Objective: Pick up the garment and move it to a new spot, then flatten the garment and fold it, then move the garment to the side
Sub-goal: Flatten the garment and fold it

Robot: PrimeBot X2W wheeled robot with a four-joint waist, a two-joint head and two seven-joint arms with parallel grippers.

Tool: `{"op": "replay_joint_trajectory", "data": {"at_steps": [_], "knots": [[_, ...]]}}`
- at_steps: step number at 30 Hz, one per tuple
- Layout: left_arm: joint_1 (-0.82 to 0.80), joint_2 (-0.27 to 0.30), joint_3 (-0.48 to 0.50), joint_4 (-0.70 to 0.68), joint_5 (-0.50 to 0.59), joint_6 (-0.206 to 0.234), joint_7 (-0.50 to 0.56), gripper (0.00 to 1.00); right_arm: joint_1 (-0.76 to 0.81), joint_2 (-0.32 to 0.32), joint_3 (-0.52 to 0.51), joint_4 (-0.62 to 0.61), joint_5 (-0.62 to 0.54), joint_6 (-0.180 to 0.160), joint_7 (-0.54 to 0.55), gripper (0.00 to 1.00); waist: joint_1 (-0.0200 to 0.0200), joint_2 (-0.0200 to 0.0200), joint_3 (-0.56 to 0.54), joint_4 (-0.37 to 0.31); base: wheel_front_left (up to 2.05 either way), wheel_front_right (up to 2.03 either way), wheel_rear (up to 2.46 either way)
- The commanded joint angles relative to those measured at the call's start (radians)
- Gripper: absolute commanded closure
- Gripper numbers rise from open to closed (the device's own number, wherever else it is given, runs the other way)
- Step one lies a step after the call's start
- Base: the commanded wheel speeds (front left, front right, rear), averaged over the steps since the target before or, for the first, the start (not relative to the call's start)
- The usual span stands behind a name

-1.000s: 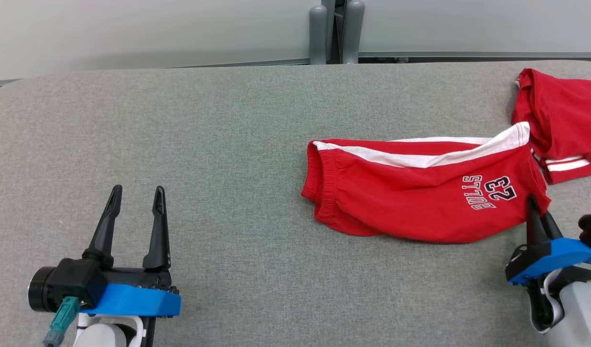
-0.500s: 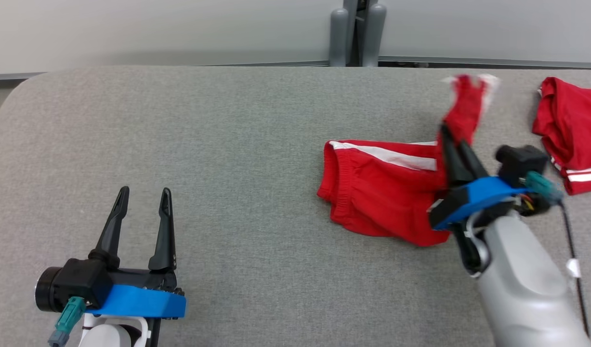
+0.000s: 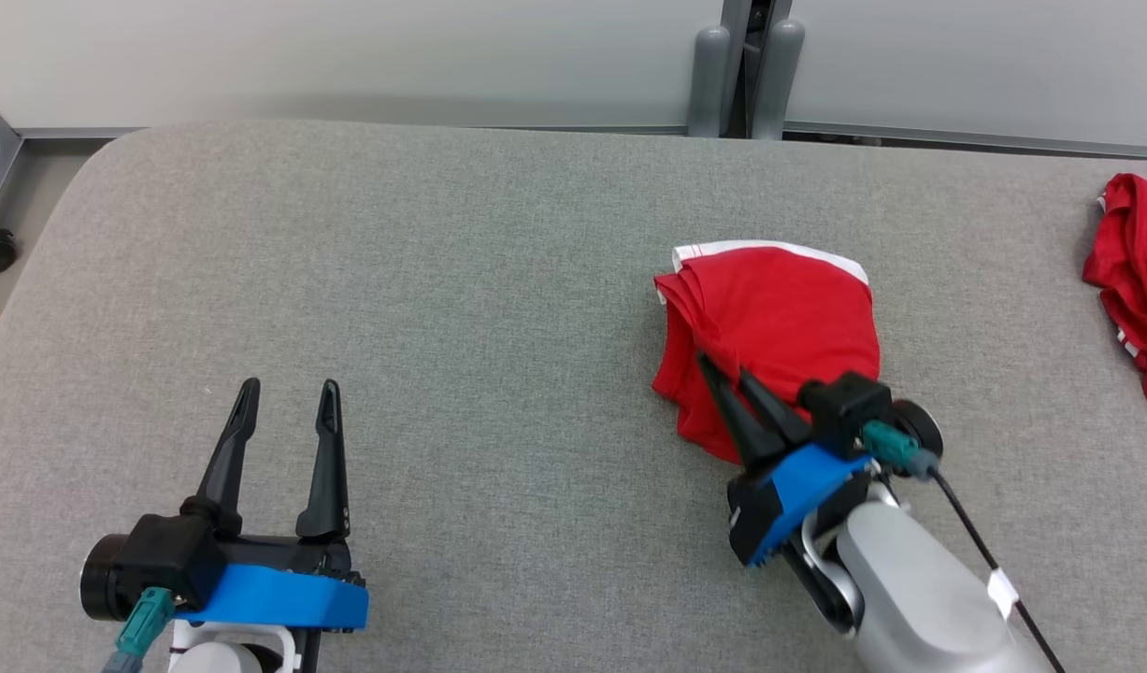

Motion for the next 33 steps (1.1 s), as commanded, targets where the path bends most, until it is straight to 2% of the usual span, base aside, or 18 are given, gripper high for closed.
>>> {"op": "replay_joint_trajectory", "data": {"at_steps": [1,6,16,17,18,19,27,33], "knots": [[0.008,0.004,0.002,0.000,-0.006,0.005,-0.003,0.00,0.031,-0.019,0.020,-0.014,0.012,0.000,-0.002,1.00,0.0000,0.0000,-0.002,0.002,0.00,0.00,0.00],[0.013,0.003,0.004,-0.001,-0.002,0.007,-0.003,0.00,0.083,-0.057,0.063,-0.039,0.029,0.000,-0.004,1.00,0.0000,0.0000,-0.004,-0.002,0.00,0.00,0.00],[0.017,0.004,-0.004,0.003,0.000,0.007,-0.003,0.00,0.136,-0.057,0.105,-0.055,0.049,0.000,-0.005,1.00,0.0000,0.0000,-0.014,-0.013,0.00,0.00,0.00],[0.018,0.004,-0.004,0.003,0.000,0.006,-0.003,0.00,0.137,-0.057,0.111,-0.061,0.045,0.000,-0.005,0.68,0.0000,0.0000,-0.015,-0.015,0.00,0.00,0.00],[0.018,0.004,-0.003,0.003,0.001,0.006,-0.003,0.00,0.137,-0.059,0.114,-0.071,0.035,0.000,-0.005,0.17,0.0000,0.0000,-0.016,-0.017,0.00,0.00,0.00],[0.019,0.004,-0.002,0.005,0.002,0.004,-0.003,0.00,0.137,-0.062,0.116,-0.083,0.024,0.000,-0.005,0.00,0.0000,0.0000,-0.017,-0.020,0.00,0.00,0.00],[0.027,0.004,0.005,0.007,0.011,0.004,-0.003,0.00,0.199,-0.057,-0.001,-0.237,-0.062,0.000,-0.004,0.00,0.0000,0.0000,-0.046,-0.053,0.00,0.00,0.00],[0.038,0.003,0.015,0.010,0.020,0.000,-0.003,0.00,0.271,-0.042,-0.150,-0.357,-0.110,0.000,-0.004,0.00,0.0000,0.0000,-0.075,-0.094,0.00,0.00,0.00]]}}
